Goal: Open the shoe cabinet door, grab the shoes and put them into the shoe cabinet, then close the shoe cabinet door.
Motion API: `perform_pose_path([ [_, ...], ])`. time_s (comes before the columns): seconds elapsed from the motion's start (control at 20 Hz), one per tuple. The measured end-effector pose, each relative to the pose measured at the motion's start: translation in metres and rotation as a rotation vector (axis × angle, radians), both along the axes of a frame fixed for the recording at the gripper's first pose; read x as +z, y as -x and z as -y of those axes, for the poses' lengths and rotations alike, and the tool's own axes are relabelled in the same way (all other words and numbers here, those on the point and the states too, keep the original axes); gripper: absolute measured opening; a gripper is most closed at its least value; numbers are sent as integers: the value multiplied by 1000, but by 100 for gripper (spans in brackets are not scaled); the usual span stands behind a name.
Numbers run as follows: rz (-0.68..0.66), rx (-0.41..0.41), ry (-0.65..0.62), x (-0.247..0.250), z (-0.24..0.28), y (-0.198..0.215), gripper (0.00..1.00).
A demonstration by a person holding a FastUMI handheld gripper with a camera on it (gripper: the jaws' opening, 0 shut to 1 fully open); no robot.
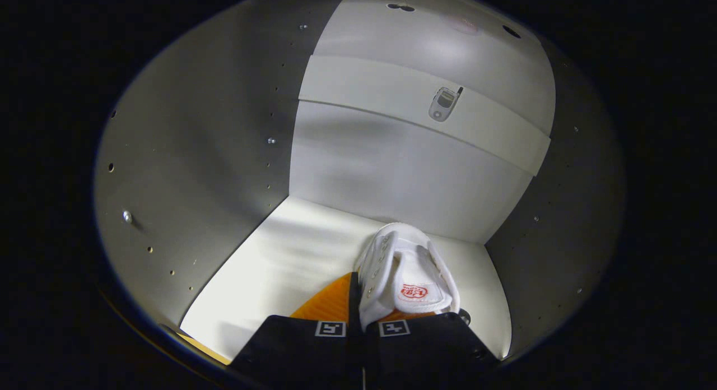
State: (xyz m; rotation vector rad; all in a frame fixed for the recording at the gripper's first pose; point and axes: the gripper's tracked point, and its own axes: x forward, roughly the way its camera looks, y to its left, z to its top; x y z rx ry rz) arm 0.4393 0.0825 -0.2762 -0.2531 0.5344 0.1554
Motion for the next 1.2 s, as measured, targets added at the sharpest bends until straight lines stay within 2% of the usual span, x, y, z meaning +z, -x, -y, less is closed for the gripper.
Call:
perform_pose_path([
  [0.25, 4, -19, -31, 5, 2, 8, 23],
  [0.3, 2, -18, -44, 7, 1, 10, 30],
  [0.45, -1, 2, -85, 13, -6, 19, 66],
  [0.5, 9, 4, -92, 16, -7, 22, 68],
  [0.65, 21, -5, -129, 24, -7, 35, 93],
  [0.8, 49, -42, -169, 40, 1, 48, 98],
  [1.2, 159, -75, -266, 105, 20, 106, 98],
])
